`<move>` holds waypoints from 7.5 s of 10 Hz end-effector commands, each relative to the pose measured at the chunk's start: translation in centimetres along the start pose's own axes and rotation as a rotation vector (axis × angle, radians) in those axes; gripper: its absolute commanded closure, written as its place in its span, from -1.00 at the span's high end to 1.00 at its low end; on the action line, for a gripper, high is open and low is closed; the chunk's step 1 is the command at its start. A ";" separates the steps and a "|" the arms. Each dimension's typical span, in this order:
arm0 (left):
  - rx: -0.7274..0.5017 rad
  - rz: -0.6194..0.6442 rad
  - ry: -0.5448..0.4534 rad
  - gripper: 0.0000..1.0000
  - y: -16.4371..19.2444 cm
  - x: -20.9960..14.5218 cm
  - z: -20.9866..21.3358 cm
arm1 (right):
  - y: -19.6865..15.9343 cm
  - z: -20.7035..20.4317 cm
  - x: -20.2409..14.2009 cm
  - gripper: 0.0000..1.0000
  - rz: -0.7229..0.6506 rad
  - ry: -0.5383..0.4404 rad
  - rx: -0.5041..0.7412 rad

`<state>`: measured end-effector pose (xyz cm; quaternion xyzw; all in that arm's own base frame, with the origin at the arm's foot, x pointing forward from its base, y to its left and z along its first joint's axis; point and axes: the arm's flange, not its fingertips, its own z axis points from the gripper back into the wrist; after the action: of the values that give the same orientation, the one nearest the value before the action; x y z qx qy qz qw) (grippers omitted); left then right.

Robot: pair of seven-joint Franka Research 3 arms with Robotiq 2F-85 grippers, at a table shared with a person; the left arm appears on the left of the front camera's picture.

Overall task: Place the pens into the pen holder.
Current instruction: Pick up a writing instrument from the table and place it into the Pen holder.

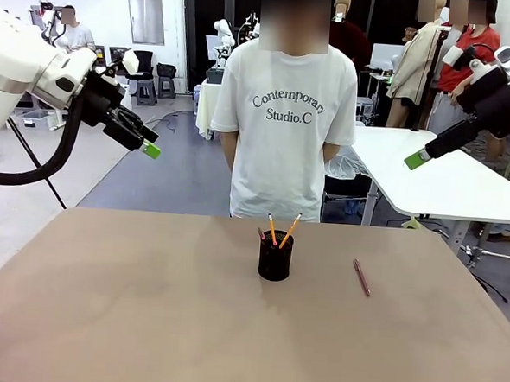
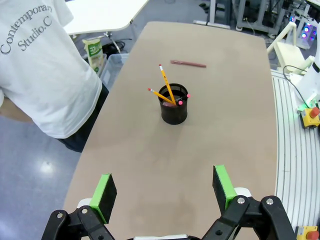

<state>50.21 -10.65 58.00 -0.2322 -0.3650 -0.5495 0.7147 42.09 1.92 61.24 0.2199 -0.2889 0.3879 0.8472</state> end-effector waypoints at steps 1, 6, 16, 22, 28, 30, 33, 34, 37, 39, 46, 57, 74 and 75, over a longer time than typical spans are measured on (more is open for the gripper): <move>0.006 0.001 0.001 1.00 0.1 0.0 0.2 | 0.1 0.0 0.1 1.00 0.003 -0.018 0.016; 0.006 0.001 0.001 1.00 0.1 0.0 0.2 | 0.1 0.0 0.1 1.00 0.003 -0.018 0.016; 0.006 0.001 0.001 1.00 0.1 0.0 0.2 | -1.3 -3.3 -0.7 1.00 -0.157 0.160 -0.161; 0.006 0.001 0.001 1.00 0.1 0.0 0.2 | -2.4 -9.3 -3.5 1.00 -0.327 0.414 -0.448; 0.006 0.001 0.001 1.00 0.1 0.0 0.2 | -3.8 -16.9 -5.9 1.00 -0.571 0.480 -0.700; 0.006 0.001 0.001 1.00 0.1 0.0 0.2 | -4.8 -19.4 -6.3 1.00 -0.630 0.500 -0.716; 0.006 0.001 0.001 1.00 0.1 0.0 0.2 | -6.2 -20.9 -6.6 1.00 -0.710 0.503 -0.660; 0.006 0.001 0.001 1.00 0.1 0.0 0.2 | -5.3 -20.5 -7.7 1.00 -0.642 0.518 -0.665; 0.006 0.001 0.001 1.00 0.1 0.0 0.2 | -5.3 -20.5 -7.7 1.00 -0.642 0.518 -0.665; 0.006 0.001 0.001 1.00 0.1 0.0 0.2 | -5.3 -20.5 -7.7 1.00 -0.642 0.518 -0.665; 0.006 0.001 0.001 1.00 0.1 0.0 0.2 | -5.3 -20.5 -7.7 1.00 -0.642 0.518 -0.665; 0.006 0.001 0.001 1.00 0.1 0.0 0.2 | -10.1 -31.2 -0.9 1.00 -0.813 0.573 -0.555; 0.006 0.001 0.001 1.00 0.1 0.0 0.2 | -16.7 -35.2 -4.0 1.00 -0.888 0.620 -0.494; 0.006 0.001 0.001 1.00 0.1 0.0 0.2 | -17.2 -35.4 -4.1 1.00 -0.901 0.629 -0.478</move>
<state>50.28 -10.65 58.10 -0.2319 -0.3658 -0.5497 0.7143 63.40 10.85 29.45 -0.0191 0.0047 -0.0420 0.9989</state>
